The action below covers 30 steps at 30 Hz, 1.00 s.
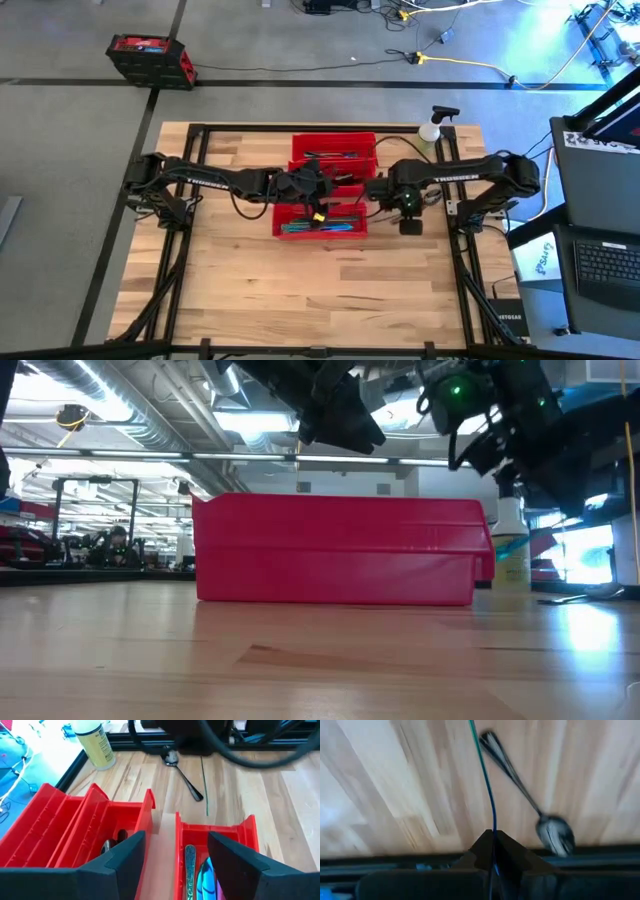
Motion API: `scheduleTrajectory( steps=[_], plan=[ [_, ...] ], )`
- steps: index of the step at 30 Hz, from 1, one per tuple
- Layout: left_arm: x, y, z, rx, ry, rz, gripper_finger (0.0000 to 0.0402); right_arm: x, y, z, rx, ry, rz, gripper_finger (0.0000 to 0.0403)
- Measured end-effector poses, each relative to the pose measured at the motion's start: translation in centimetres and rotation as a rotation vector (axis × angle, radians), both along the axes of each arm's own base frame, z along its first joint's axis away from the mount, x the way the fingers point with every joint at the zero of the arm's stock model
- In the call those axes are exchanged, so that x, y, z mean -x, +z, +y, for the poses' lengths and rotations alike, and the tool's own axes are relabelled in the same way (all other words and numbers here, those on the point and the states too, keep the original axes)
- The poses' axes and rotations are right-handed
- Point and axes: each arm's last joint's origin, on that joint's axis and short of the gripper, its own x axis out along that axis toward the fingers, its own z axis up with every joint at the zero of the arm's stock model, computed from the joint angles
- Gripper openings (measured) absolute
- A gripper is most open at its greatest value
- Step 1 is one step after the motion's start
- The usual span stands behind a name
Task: Sort silverware
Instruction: Put the purple fork into the top red bin
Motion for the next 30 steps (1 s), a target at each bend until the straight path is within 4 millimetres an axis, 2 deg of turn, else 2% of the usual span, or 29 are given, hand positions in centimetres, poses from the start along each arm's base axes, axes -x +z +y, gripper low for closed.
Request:
scheduleTrajectory(
  steps=[5, 10, 15, 19, 25, 30],
  plan=[
    [-0.1, 0.1, 0.0, -0.002, -0.001, -0.012, 0.0201, 1.1, 2.1, 0.0, 0.036, -0.011, 0.031, 0.0],
    [-0.6, 1.2, -0.1, 0.098, 0.013, -0.157, 0.0201, 1.6, 4.5, 0.1, 0.061, -0.05, -0.084, 0.0],
    [-0.8, 1.6, -0.4, 0.06, -0.058, -0.185, 0.0204, 2.2, 7.4, 0.6, 0.076, -0.068, -0.221, 0.0],
    [-1.0, 1.9, -0.6, -0.012, -0.173, -0.213, 0.0231, 2.5, 9.7, 1.0, 0.088, -0.076, -0.327, 0.0],
    [-1.4, 2.6, -0.5, -0.054, -0.188, -0.306, 0.0288, 2.7, 12.7, 1.3, 0.129, -0.062, -0.458, 0.0],
    [-2.5, 1.4, -0.4, -0.076, -0.186, -0.322, 0.0315, 2.2, 14.4, 1.4, 0.136, -0.052, -0.587, 0.0]
  ],
)
